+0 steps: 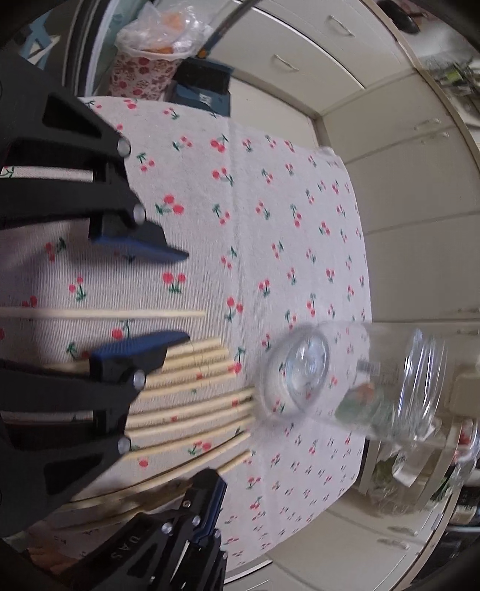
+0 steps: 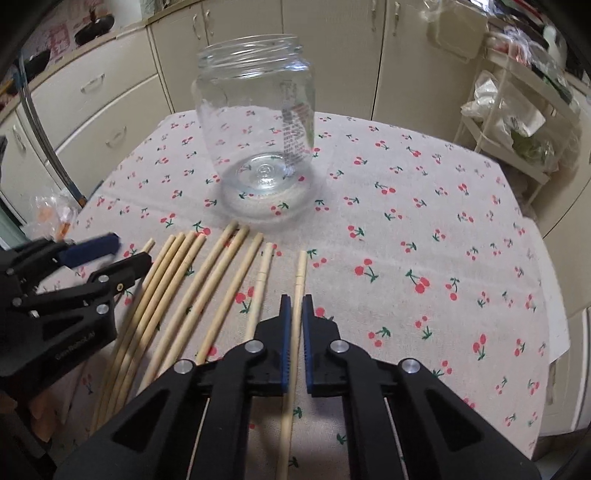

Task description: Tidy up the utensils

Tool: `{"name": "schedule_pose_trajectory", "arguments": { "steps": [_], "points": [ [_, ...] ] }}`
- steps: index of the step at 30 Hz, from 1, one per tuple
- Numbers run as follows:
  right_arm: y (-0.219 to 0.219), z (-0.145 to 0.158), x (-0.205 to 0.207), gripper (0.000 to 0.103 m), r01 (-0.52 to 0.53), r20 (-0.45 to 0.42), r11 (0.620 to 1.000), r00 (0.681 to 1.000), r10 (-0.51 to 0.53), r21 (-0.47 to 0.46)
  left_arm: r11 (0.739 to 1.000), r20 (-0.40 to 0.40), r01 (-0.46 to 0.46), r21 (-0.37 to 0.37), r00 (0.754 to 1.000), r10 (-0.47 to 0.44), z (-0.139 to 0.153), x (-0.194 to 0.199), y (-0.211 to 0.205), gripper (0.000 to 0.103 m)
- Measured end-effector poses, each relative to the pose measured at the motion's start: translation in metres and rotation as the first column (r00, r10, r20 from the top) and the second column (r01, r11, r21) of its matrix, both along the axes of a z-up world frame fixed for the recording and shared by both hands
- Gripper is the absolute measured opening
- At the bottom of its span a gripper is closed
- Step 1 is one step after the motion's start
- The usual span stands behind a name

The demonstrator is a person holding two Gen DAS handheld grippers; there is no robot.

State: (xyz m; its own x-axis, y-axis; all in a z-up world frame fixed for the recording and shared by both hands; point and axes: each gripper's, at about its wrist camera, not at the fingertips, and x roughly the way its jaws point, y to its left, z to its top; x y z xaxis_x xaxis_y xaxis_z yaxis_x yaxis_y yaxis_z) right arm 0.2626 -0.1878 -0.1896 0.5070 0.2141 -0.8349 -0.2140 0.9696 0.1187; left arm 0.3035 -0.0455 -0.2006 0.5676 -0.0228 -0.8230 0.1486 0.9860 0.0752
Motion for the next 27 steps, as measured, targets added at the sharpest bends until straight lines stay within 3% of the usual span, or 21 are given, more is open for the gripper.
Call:
{"name": "schedule_pose_trajectory", "arguments": {
  "steps": [4, 8, 12, 17, 20, 27],
  "points": [
    [-0.008, -0.001, 0.003, 0.007, 0.019, -0.016, 0.998, 1.000, -0.018, 0.067, 0.998, -0.043, 0.058, -0.026, 0.997, -0.059, 0.002, 0.004, -0.005, 0.005],
    [-0.015, -0.002, 0.005, 0.006, 0.040, -0.051, 0.988, 0.998, -0.033, 0.150, 0.994, -0.094, 0.071, -0.079, 0.992, -0.079, 0.007, 0.009, 0.000, 0.005],
    [-0.020, 0.000, 0.006, 0.006, 0.054, -0.076, 0.971, 0.996, -0.037, 0.232, 0.989, -0.051, 0.064, -0.130, 0.996, -0.071, 0.030, 0.004, 0.007, 0.004],
    [-0.025, 0.010, 0.003, 0.006, 0.059, -0.060, 0.957, 0.997, -0.044, 0.285, 0.973, 0.093, 0.074, -0.219, 0.994, -0.055, 0.088, 0.002, 0.008, 0.004],
    [-0.030, 0.013, 0.004, 0.006, 0.070, -0.054, 0.945, 0.997, -0.056, 0.319, 0.959, 0.198, 0.092, -0.269, 0.980, -0.039, 0.126, 0.009, 0.004, 0.004],
    [-0.038, 0.009, 0.008, 0.006, 0.098, -0.065, 0.928, 0.995, -0.080, 0.361, 0.911, 0.450, 0.132, -0.390, 0.891, 0.064, 0.199, 0.026, -0.001, 0.005]
  ]
}}
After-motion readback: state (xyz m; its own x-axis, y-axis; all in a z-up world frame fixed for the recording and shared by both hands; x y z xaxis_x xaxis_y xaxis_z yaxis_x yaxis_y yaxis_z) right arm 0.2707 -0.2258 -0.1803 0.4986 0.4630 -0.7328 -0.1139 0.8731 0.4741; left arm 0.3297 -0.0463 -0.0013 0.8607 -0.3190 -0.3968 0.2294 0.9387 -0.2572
